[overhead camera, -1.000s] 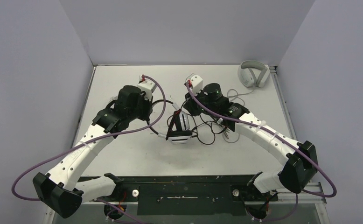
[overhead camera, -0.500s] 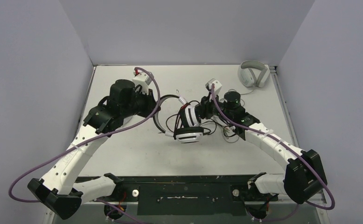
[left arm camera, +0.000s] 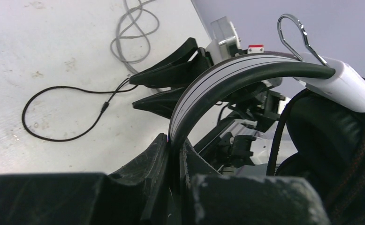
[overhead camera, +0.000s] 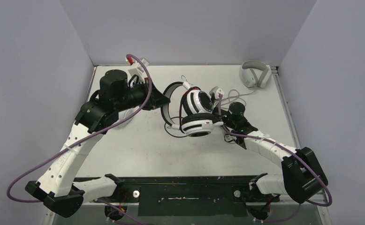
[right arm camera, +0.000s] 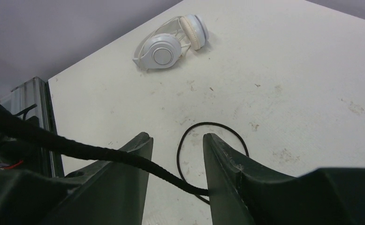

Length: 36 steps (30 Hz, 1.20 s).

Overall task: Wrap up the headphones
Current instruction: Wrap the headphones cable around the headphones.

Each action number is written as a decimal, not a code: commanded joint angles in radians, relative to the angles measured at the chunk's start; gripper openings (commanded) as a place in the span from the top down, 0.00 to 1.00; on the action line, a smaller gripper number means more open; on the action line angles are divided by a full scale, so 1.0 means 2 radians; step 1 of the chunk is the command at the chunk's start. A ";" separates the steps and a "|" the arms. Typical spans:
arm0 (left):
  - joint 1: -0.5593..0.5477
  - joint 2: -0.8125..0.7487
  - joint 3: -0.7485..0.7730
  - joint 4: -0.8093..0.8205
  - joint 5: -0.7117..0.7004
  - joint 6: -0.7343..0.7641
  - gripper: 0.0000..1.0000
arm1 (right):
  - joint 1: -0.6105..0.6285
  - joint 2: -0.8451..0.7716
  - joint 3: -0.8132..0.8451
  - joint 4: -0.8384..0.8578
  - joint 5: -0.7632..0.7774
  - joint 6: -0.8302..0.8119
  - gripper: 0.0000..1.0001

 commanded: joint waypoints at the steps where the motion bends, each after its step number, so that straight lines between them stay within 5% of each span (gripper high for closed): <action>1: 0.000 0.006 0.055 0.056 0.037 -0.067 1.00 | 0.000 0.017 -0.012 0.121 -0.023 0.010 0.55; 10: 0.028 0.024 0.095 0.100 0.013 -0.127 1.00 | 0.020 0.056 -0.035 0.218 -0.046 0.051 0.67; 16: 0.082 0.019 0.043 0.201 0.028 -0.220 1.00 | 0.092 0.051 -0.051 0.229 -0.020 0.058 0.88; 20: 0.120 0.024 0.042 0.189 -0.003 -0.219 1.00 | 0.130 0.032 -0.062 0.254 -0.013 0.089 0.90; 36: 0.117 0.020 -0.043 0.144 -0.366 0.023 1.00 | 0.179 -0.030 0.090 0.004 -0.063 0.092 0.91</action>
